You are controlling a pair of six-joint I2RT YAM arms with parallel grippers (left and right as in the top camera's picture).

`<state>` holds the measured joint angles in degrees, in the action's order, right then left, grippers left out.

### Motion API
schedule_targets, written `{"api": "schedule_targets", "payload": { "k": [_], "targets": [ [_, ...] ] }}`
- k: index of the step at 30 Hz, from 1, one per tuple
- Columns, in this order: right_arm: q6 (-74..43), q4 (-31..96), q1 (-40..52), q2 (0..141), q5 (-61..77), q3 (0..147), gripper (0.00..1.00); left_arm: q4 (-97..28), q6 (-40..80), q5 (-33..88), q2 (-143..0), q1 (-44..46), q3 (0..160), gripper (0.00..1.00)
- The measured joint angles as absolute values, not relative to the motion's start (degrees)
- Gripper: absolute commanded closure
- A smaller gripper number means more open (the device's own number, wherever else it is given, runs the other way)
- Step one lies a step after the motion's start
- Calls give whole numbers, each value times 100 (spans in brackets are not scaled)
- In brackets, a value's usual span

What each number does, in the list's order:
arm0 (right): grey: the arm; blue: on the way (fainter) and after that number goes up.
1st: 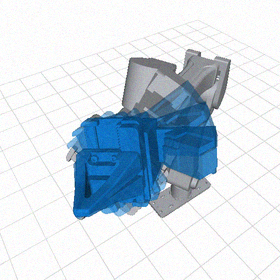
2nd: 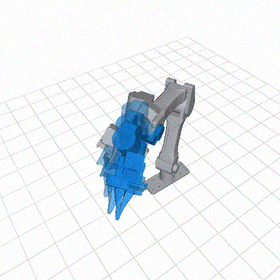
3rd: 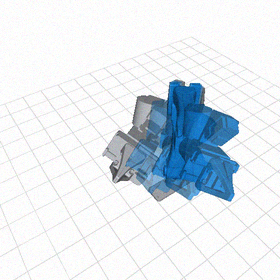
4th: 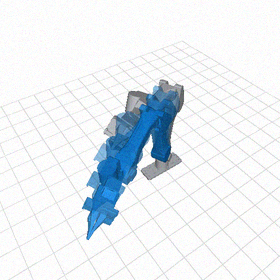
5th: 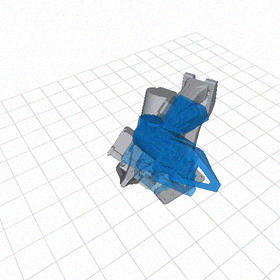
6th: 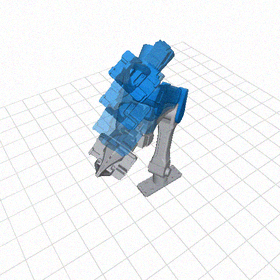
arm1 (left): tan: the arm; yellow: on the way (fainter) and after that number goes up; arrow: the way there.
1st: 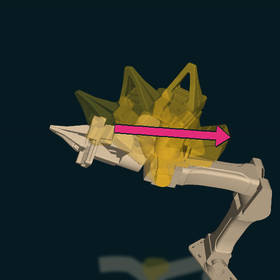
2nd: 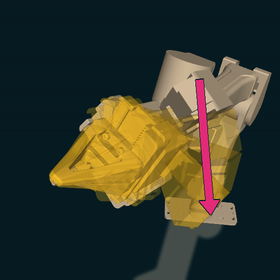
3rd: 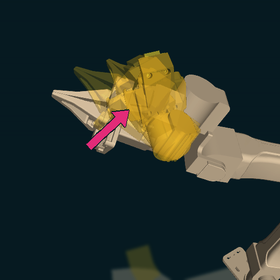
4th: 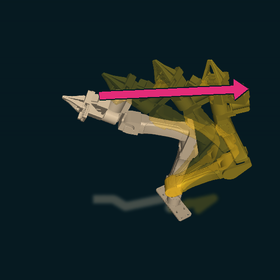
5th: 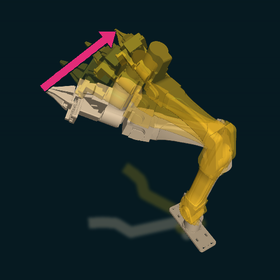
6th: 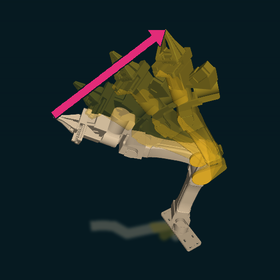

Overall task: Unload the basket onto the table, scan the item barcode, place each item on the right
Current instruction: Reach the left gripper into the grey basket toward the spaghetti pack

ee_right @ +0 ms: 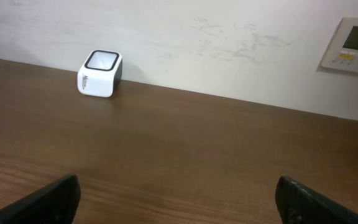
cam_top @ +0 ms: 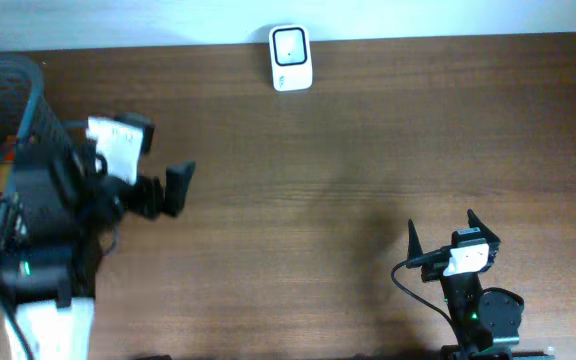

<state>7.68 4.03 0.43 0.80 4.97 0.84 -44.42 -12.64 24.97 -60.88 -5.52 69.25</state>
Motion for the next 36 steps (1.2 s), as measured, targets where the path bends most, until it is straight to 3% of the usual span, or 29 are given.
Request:
{"api": "schedule_targets", "payload": {
  "k": [3, 13, 20, 26, 36],
  "targets": [
    [770, 405, 43, 75, 495, 84, 1, -5419, -1267, 2644, -7137, -550, 8176, 1],
    [770, 403, 43, 73, 497, 84, 1, -4993, -1264, 2578, -8114, -541, 8593, 1],
    [770, 403, 43, 73, 497, 84, 1, -4390, -869, 805, -8117, -672, 8774, 1],
    [773, 403, 43, 73, 497, 84, 1, -4093, -781, -222, -8117, -1691, 9279, 1],
    [768, 403, 43, 73, 497, 84, 1, -4335, -766, -458, -8204, -3441, 9282, 1]
  ]
}}
